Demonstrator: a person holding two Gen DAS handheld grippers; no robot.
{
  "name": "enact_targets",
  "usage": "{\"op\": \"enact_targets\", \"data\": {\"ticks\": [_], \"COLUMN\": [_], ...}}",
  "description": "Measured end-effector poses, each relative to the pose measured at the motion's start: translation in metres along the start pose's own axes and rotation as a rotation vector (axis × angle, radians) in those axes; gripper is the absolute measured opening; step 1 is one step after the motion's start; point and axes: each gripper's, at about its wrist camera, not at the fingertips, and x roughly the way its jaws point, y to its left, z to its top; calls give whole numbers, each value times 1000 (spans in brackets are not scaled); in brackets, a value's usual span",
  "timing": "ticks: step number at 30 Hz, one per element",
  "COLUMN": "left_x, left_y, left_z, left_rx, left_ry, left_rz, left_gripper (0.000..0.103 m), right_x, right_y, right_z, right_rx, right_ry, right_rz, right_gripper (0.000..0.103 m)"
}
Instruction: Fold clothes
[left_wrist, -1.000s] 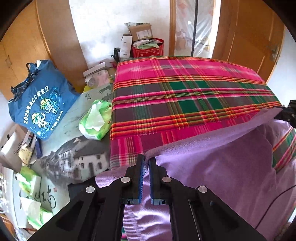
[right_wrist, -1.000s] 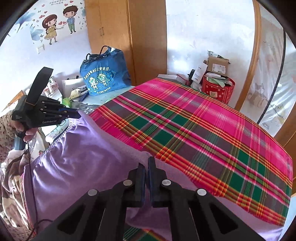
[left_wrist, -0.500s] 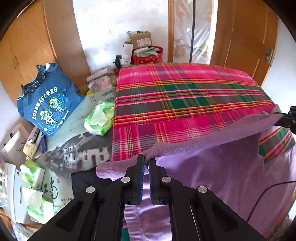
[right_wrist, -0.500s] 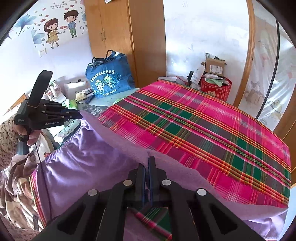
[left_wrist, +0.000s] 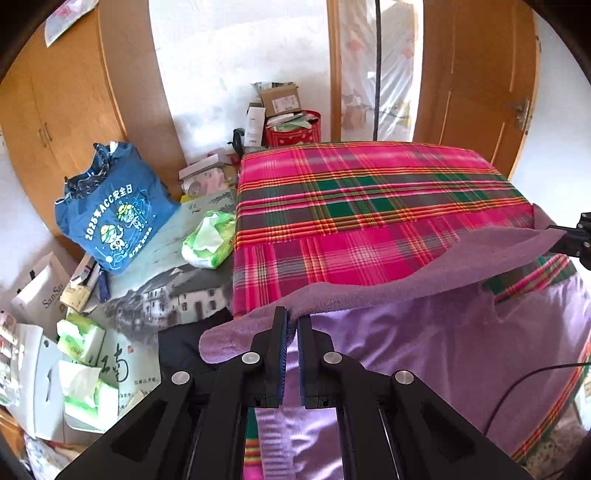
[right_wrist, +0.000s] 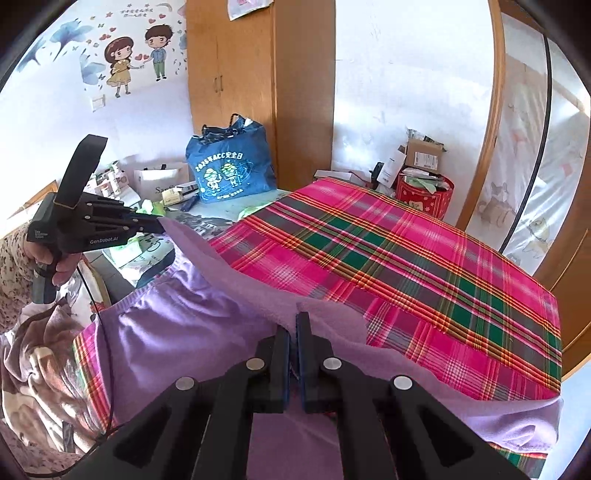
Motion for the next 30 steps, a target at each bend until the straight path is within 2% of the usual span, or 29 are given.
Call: {"op": "enact_targets", "data": {"ticks": [10, 16, 23, 25, 26, 27, 29, 30], "left_x": [-26, -35, -20, -13, -9, -5, 3, 7], "left_y": [-5, -5, 15, 23, 27, 30, 34, 36], "left_z": [-26, -46, -80, -91, -97, -103, -112, -115], "left_rx": [4, -19, -250, -354, -410, -461, -552, -588], "left_ry": [2, 9, 57, 77, 88, 98, 112, 113], "left_rz": [19, 3, -84, -148, -184, -221, -292, -322], "left_gripper": [5, 5, 6, 14, 24, 30, 32, 40], "right_x": [-20, -31, -26, -25, -25, -24, -24, -24], "right_y": [32, 46, 51, 50, 50, 49, 48, 47], "right_z": [-18, -33, -51, -55, -56, -57, -58, -58], "right_rx": [-34, -49, -28, -14, -11, -7, 4, 10], "right_ry": [1, -4, 14, 17, 16, 14, 11, 10], "right_rz": [-26, -25, -21, -11, -12, -12, -7, -4], "right_gripper": [4, 4, 4, 4, 4, 4, 3, 4]}}
